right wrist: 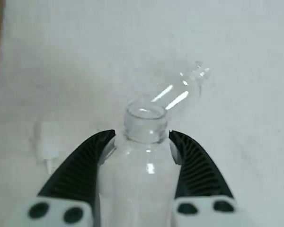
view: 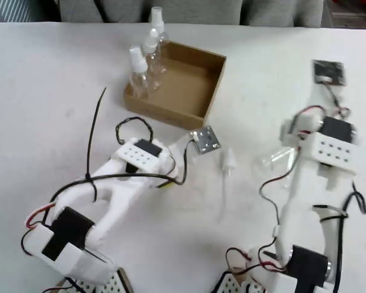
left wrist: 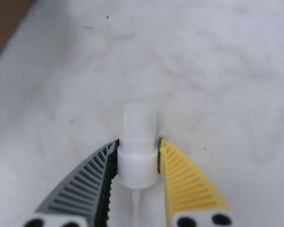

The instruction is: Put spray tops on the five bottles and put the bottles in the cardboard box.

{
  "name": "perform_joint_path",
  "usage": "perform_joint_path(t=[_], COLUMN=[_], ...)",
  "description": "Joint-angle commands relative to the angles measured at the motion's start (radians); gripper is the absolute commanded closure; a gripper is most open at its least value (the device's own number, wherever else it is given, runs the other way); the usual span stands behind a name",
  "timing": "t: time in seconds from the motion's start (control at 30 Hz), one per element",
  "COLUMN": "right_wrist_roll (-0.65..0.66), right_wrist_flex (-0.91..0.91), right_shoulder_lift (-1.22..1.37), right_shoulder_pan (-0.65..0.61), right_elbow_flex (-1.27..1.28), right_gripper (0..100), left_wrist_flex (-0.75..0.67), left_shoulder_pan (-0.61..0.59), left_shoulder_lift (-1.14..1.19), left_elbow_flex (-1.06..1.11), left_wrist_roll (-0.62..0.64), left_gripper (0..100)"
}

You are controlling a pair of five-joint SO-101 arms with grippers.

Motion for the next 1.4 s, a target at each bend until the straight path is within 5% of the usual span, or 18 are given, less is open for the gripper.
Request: perform_joint_path(t=[0.0,0.43,0.67,1.0,1.2,1.37], right_wrist_roll=[-0.014,-0.445,-0.45,-0.457,-0.453,-0.45], right_wrist_flex=[-0.056,-0.223,-0.302,-0.96,-1.098,-1.241], right_shoulder_lift=[-0.051,-0.114,-0.194,-0.516,-0.684,-0.771], right_shoulder_pan=[-0.085,-0.341,-0.479,-0.619,-0.731,-0.808], right_elbow_flex=[-0.008,-0.006,0.112,0.684,0.856,0.996], right_gripper=[98.1,98.1,98.2,98.1,98.1,98.1], left_wrist_flex=[-0.025,-0.017,-0.025,-0.041,-0.275,-0.431], left_shoulder_pan=[-0.016,-0.236,-0.335,-0.351,-0.337,-0.259], left_shoulder_lift=[-0.076,-0.541,-0.714,-0.769,-0.774,-0.773], left_elbow_flex=[-0.014,0.054,-0.064,-0.313,-0.373,-0.37], left_wrist_roll=[0.089,0.144,0.348,0.526,0.678,0.674], left_gripper=[98,98,98,98,98,98])
